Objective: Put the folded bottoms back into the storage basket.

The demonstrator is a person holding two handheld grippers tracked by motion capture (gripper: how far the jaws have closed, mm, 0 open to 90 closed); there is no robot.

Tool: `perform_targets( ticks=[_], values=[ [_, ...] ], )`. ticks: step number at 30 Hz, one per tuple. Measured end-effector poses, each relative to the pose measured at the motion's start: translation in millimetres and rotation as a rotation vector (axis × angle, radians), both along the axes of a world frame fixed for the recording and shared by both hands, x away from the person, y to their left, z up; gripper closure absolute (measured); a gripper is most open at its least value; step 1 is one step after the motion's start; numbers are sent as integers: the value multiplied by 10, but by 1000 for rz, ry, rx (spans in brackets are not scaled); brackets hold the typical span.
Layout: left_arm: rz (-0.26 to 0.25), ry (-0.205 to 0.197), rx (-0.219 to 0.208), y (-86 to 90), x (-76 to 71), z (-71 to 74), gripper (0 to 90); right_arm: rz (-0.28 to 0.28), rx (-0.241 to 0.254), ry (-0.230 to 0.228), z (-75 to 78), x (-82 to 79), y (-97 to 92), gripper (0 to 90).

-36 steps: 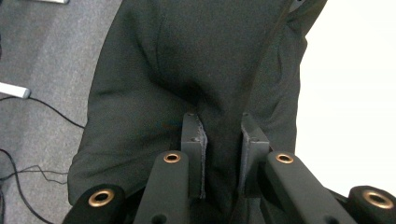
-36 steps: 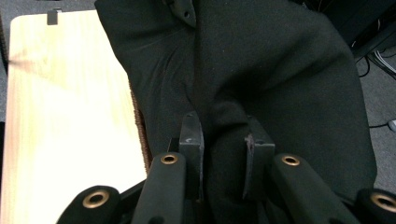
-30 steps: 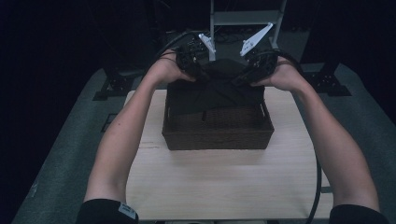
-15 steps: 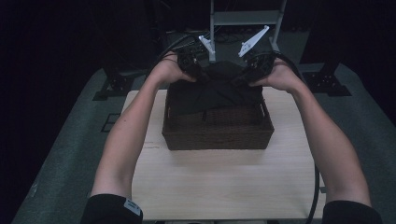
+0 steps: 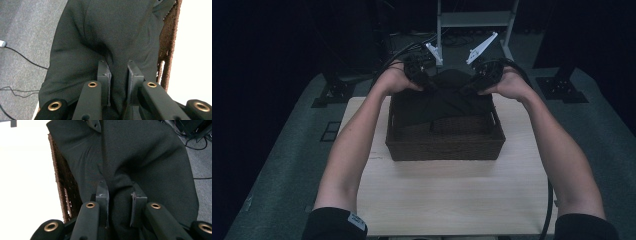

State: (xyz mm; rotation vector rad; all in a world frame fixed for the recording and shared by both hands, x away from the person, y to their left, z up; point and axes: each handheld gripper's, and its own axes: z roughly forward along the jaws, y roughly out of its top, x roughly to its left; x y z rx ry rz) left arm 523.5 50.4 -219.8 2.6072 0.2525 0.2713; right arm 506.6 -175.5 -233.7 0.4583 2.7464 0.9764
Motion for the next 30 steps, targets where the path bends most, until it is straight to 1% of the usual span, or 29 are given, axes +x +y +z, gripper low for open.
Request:
perform_targets(
  ticks=[3, 5, 8, 13, 17, 19, 23, 25, 30],
  values=[
    [8, 7, 0, -2, 5, -27, 767, -1, -5, 2, -17, 8, 5, 733],
    [4, 1, 13, -4, 16, -40, 767, -1, -9, 4, -35, 19, 17, 733],
    [12, 7, 4, 9, 25, -69, 767, -2, -8, 8, -64, 38, 27, 733],
    [13, 7, 11, 14, 37, -110, 767, -7, -10, 14, -103, 51, 41, 732],
    [20, 21, -2, 16, 44, -181, 768, -10, -1, 21, -166, 65, 26, 732],
    [21, 25, 2, 5, 47, -222, 768, -12, -11, 29, -222, 71, 29, 732],
    [19, 25, 11, -12, 59, -279, 769, -13, -18, 35, -256, 75, 33, 732],
    [17, 23, 19, -19, 62, -291, 769, -19, -11, 40, -299, 77, 24, 732],
    [15, 30, 28, -44, 58, -331, 770, -22, -7, 46, -340, 77, 7, 732]
  ],
)
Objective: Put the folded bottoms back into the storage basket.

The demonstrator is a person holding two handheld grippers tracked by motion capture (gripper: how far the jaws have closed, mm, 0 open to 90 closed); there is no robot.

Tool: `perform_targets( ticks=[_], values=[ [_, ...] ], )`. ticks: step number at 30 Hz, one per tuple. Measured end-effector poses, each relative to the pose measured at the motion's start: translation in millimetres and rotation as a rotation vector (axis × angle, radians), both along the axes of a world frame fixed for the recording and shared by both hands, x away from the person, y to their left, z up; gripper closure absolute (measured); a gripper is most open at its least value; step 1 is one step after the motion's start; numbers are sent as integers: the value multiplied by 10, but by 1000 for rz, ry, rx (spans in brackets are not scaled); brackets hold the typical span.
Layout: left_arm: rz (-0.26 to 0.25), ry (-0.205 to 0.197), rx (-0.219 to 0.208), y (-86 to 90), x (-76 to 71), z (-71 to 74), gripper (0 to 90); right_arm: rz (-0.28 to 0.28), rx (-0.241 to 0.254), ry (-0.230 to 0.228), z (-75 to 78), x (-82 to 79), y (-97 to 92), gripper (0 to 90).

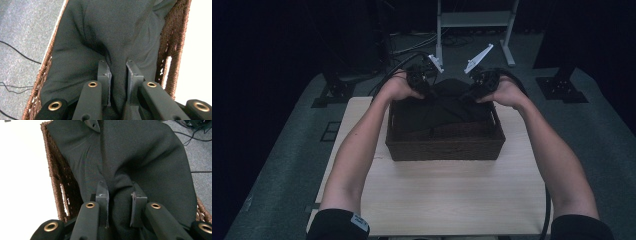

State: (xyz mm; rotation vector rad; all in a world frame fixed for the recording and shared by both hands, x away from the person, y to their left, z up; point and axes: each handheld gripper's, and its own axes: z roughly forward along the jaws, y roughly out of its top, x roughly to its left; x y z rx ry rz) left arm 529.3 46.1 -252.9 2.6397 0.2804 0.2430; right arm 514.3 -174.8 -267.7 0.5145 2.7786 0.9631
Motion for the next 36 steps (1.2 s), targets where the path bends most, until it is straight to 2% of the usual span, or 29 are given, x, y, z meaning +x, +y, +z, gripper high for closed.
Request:
perform_targets(
  ticks=[2, 5, 9, 15, 26, 33, 36],
  values=[
    [-5, -12, 3, -9, 0, -25, 770, -3, -1, 5, -25, 0, -7, 731],
    [3, 2, -11, 1, 3, -90, 771, 4, -15, 5, -54, 3, 1, 731],
    [1, 5, 4, 15, 4, -139, 771, 7, -27, 16, -94, 8, 30, 731],
    [8, 16, -15, 57, 16, -216, 771, 9, -19, 23, -174, 19, 53, 731],
    [9, 33, -14, 65, 19, -319, 774, 2, 5, 49, -328, 28, 36, 730],
    [9, 46, -25, 61, 15, -425, 773, 2, 2, 63, -411, 26, 28, 729],
    [4, 50, -13, 62, 20, -458, 774, 4, -7, 65, -436, 28, 39, 729]
  ],
)
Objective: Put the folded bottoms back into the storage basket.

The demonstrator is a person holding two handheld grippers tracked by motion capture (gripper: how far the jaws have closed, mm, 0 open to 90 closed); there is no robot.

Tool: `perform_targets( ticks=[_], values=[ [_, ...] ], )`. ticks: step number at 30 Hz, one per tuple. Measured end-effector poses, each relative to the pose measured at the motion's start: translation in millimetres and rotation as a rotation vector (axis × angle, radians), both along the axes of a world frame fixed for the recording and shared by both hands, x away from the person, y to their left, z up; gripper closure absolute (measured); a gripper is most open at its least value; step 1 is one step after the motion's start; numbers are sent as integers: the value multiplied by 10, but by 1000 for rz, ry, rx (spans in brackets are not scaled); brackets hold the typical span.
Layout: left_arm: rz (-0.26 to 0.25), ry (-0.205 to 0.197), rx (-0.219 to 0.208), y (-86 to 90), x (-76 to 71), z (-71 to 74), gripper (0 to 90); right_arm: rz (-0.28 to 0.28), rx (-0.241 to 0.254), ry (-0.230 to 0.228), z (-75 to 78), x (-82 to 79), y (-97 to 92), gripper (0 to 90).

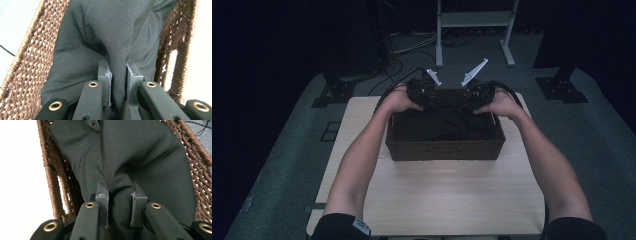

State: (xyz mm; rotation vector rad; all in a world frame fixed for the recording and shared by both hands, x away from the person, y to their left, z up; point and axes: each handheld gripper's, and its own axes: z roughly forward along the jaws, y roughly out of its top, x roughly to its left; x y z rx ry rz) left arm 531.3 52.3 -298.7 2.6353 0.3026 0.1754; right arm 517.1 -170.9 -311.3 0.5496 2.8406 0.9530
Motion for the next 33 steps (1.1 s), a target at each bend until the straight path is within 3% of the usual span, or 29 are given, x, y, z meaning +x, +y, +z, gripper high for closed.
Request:
perform_targets(
  ticks=[8, 19, 33],
  values=[
    [3, 6, 4, -2, 10, -55, 774, -9, 16, 13, -89, 6, -6, 729],
    [-7, 15, 21, -35, 23, -160, 774, -14, -2, 33, -177, 6, 0, 728],
    [16, 30, 0, 10, 30, -311, 775, -23, 2, 63, -308, 37, 23, 726]
  ],
)
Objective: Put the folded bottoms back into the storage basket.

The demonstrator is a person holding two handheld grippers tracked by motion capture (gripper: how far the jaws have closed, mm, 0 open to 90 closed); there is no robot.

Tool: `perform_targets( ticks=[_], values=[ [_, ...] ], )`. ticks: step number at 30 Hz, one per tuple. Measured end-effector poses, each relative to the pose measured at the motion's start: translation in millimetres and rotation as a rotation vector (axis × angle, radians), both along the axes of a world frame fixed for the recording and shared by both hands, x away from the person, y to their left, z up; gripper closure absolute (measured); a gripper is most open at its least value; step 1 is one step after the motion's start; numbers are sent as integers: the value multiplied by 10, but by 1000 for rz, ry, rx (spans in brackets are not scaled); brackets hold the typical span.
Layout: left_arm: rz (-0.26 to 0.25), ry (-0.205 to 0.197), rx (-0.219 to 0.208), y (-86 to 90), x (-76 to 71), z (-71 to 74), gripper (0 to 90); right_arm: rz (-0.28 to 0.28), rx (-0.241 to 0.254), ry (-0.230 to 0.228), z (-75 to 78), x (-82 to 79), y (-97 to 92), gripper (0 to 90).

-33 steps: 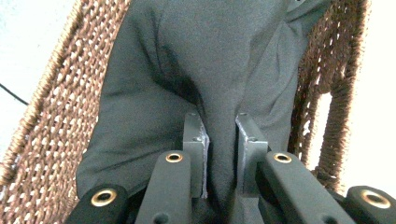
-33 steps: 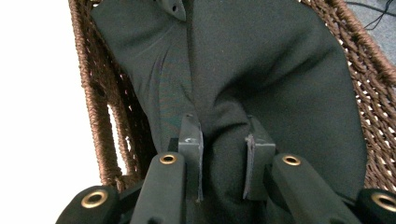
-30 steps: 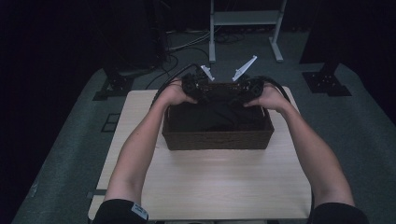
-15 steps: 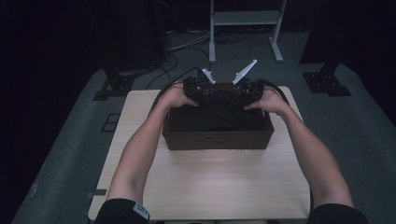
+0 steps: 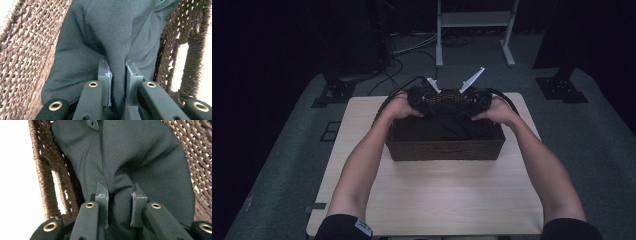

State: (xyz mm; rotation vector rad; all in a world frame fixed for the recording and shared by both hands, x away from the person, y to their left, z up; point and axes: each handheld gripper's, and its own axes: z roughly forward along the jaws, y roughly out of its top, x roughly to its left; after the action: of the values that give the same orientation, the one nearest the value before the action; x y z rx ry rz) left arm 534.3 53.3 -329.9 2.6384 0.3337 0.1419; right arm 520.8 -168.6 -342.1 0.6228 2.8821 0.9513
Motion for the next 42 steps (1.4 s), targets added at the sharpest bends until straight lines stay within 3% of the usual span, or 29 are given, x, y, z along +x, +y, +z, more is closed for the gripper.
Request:
perform_targets(
  ticks=[30, 42],
  values=[
    [6, 14, 5, -33, -12, -249, 776, -13, -24, 36, -226, 3, -12, 723],
    [17, 11, 9, -40, 4, -282, 779, -27, -35, 57, -275, 33, -11, 715]
  ],
)
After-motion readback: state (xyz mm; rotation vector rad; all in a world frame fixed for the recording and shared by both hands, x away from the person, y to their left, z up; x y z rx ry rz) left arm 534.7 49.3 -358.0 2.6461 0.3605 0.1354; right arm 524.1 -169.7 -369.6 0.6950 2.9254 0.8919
